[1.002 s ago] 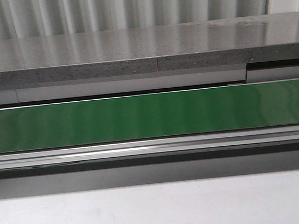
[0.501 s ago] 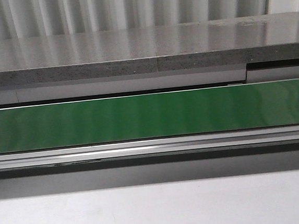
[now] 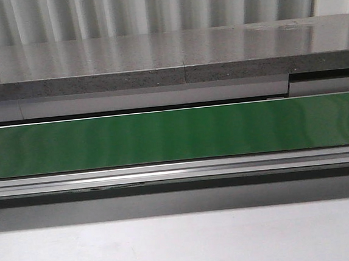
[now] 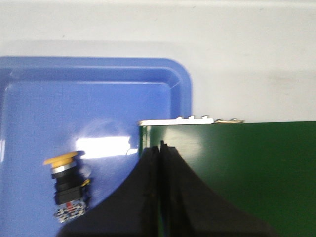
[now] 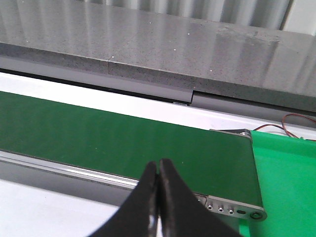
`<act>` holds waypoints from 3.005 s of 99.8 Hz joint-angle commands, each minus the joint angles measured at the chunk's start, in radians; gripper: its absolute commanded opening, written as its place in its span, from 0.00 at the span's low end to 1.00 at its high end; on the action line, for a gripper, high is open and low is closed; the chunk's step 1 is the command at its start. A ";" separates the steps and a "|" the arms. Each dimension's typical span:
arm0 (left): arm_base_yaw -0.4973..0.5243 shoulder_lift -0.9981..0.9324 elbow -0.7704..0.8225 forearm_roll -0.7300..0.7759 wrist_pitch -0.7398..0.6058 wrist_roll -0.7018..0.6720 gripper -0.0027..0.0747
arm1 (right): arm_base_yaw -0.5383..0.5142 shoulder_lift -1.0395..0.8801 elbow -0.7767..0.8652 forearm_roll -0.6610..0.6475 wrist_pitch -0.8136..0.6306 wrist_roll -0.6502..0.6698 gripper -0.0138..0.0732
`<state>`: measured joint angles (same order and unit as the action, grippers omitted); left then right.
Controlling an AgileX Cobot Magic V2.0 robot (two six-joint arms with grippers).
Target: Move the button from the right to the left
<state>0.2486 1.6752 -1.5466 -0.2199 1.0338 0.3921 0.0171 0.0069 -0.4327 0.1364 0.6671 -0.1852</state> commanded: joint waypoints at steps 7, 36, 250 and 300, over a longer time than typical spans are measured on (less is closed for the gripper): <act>-0.113 -0.109 -0.026 -0.009 -0.040 -0.016 0.01 | 0.000 0.013 -0.022 0.006 -0.080 -0.010 0.08; -0.272 -0.267 0.112 0.036 -0.165 -0.059 0.01 | 0.000 0.013 -0.022 0.006 -0.080 -0.010 0.08; -0.266 -1.608 1.391 0.294 -0.921 -0.460 0.01 | 0.000 0.013 -0.022 0.006 -0.080 -0.010 0.08; -0.266 -1.716 1.571 0.247 -0.960 -0.450 0.01 | 0.000 0.015 -0.022 0.006 -0.081 -0.010 0.08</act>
<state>-0.0187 -0.0043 -0.0011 0.0332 0.1483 -0.0563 0.0171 0.0052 -0.4327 0.1364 0.6653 -0.1852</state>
